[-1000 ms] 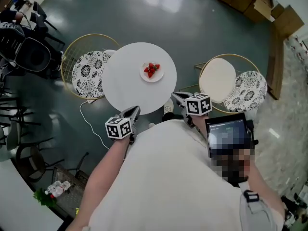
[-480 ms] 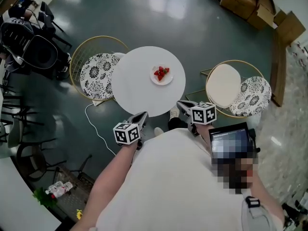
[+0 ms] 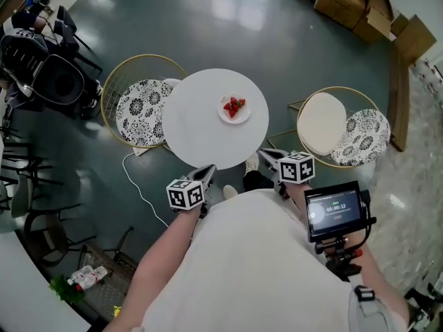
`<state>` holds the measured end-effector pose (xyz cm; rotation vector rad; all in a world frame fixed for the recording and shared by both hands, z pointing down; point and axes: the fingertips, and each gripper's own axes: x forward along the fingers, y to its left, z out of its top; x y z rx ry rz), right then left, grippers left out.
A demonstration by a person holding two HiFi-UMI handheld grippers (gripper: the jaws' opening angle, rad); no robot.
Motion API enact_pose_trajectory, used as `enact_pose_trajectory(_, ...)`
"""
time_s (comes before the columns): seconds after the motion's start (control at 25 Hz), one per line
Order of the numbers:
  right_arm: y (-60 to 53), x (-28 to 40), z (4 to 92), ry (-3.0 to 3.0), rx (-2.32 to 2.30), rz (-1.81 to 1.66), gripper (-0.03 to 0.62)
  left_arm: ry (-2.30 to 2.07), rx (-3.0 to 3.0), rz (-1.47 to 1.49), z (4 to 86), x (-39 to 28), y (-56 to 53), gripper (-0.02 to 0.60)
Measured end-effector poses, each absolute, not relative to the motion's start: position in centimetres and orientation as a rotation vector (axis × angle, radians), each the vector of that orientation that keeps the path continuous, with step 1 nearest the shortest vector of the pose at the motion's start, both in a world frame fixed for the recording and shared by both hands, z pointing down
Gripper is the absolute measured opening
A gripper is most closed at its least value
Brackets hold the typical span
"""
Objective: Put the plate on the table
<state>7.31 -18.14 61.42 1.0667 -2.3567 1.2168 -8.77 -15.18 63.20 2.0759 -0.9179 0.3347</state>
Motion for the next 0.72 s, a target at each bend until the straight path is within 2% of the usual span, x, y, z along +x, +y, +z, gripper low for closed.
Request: enact_pose_trajectory(0.72, -18.8, 8.0, 61.2, -2.348, 1.103, 1.208, 0.005, -0.843, 2.061, 0.375, 64.0, -7.7, -15.1, 0.005)
